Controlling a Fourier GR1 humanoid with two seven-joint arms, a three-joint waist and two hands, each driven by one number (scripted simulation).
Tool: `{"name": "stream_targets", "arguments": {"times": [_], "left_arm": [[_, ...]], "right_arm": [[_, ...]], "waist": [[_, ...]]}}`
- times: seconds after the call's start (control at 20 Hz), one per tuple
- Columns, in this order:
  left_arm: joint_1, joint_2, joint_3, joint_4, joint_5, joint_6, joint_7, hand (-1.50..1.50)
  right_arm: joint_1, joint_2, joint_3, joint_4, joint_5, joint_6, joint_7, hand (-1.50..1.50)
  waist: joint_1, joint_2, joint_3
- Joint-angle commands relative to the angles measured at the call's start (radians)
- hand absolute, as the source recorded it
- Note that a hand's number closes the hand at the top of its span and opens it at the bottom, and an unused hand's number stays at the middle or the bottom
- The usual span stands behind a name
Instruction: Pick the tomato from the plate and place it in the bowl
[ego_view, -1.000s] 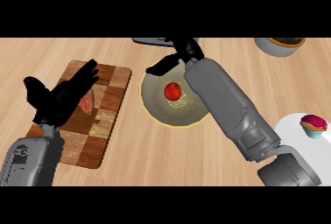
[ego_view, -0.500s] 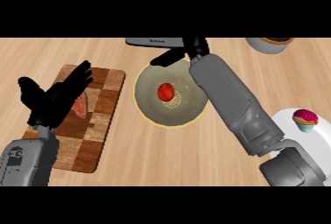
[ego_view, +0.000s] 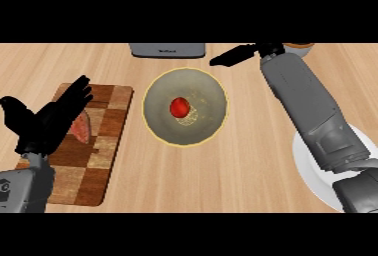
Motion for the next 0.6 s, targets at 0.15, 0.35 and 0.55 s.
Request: {"name": "stream_targets", "arguments": {"times": [0.15,0.35,0.55], "left_arm": [[0.030,-0.010,0.011,0.012,-0.005,0.016,-0.005,0.00],[0.062,0.004,0.028,-0.017,-0.009,0.025,-0.008,0.00],[0.063,-0.030,0.011,-0.001,-0.030,0.052,-0.025,0.00]], "right_arm": [[0.160,-0.160,-0.016,-0.216,-0.057,0.246,-0.125,-1.50],[0.278,-0.181,-0.026,-0.376,-0.157,0.463,-0.154,-1.50],[0.433,-0.211,-0.057,-0.531,-0.271,0.607,-0.148,-1.50]], "waist": [[-0.044,-0.013,0.000],[-0.074,-0.029,0.000],[-0.095,-0.030,-0.001]]}}
